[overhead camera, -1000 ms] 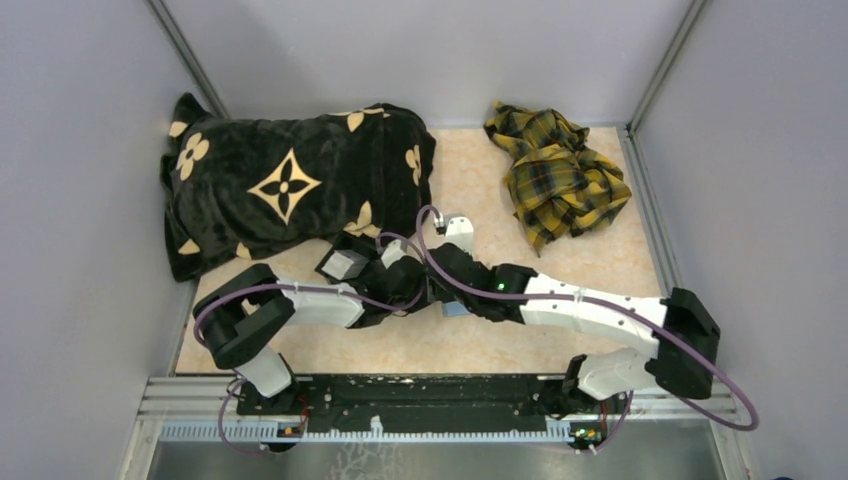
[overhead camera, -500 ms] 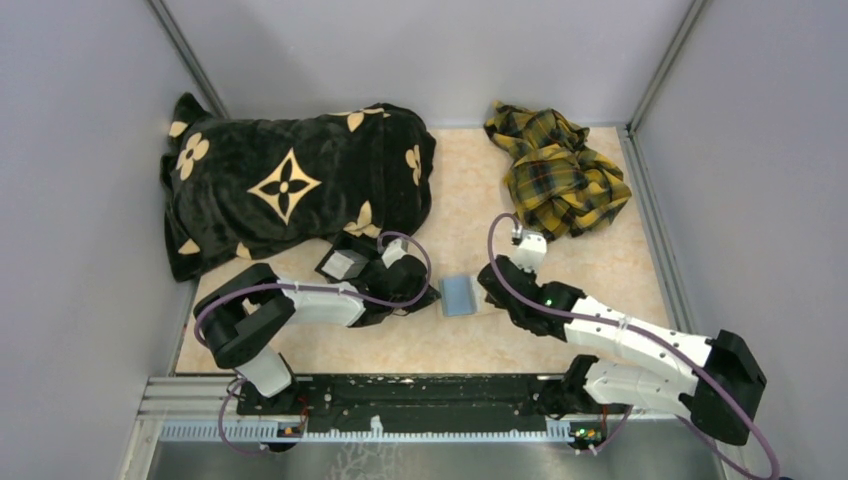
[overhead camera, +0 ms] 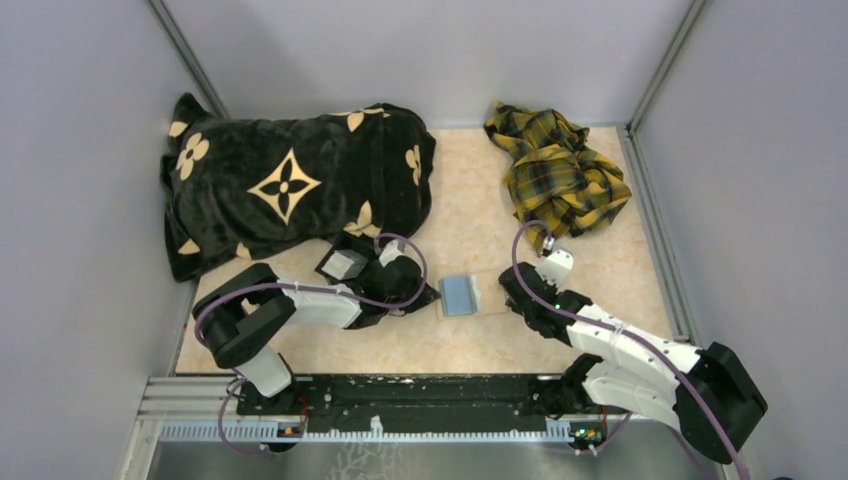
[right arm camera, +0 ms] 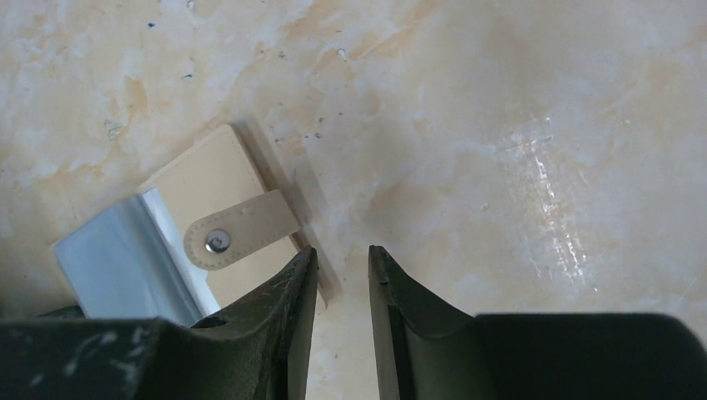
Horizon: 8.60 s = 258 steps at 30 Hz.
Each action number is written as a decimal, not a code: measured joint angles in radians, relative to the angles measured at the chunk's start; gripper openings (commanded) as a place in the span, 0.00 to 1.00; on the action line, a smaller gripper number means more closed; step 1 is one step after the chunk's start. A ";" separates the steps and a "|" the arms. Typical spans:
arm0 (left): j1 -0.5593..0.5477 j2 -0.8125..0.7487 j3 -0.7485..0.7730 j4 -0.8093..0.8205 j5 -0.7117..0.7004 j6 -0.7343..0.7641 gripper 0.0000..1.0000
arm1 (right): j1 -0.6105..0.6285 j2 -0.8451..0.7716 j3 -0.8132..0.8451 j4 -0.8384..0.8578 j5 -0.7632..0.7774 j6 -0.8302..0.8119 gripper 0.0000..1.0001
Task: Put the credit cards into the card holder
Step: Close the card holder at the center of the board, then pick up the card holder from the center of the board.
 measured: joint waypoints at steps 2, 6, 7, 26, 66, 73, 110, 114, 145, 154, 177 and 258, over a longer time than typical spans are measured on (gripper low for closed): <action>0.006 0.000 -0.008 0.014 0.011 -0.001 0.00 | -0.024 0.008 -0.016 0.016 -0.009 0.009 0.29; 0.016 0.001 -0.023 0.043 0.032 -0.003 0.00 | -0.060 0.043 -0.027 0.051 -0.024 0.011 0.29; 0.018 0.002 -0.025 0.049 0.037 -0.004 0.00 | -0.067 0.055 -0.031 0.066 -0.029 0.010 0.29; 0.046 0.011 -0.040 0.091 0.093 -0.003 0.00 | -0.226 0.148 -0.158 0.536 -0.233 -0.060 0.31; 0.056 0.023 -0.039 0.109 0.129 0.016 0.00 | -0.229 -0.111 -0.328 0.680 -0.642 0.035 0.36; 0.056 0.026 -0.039 0.113 0.135 0.016 0.00 | -0.225 -0.076 -0.262 0.695 -0.680 0.031 0.39; 0.061 0.053 -0.061 0.209 0.157 0.034 0.00 | -0.088 0.316 -0.129 0.930 -0.678 0.011 0.54; 0.061 0.052 -0.066 0.214 0.157 0.035 0.00 | -0.088 0.354 -0.145 0.975 -0.678 0.021 0.54; 0.031 -0.207 -0.160 -0.071 0.088 0.022 0.02 | -0.051 0.473 -0.173 1.109 -0.696 0.026 0.54; 0.031 -0.186 -0.161 -0.051 0.090 0.019 0.01 | 0.017 0.551 -0.255 1.350 -0.682 0.072 0.54; 0.014 -0.151 -0.169 0.026 0.080 -0.008 0.00 | 0.122 0.720 -0.409 1.751 -0.663 0.214 0.46; -0.047 -0.740 -0.232 -0.114 0.278 0.053 0.69 | 0.147 -0.367 -0.266 0.609 -0.758 0.022 0.00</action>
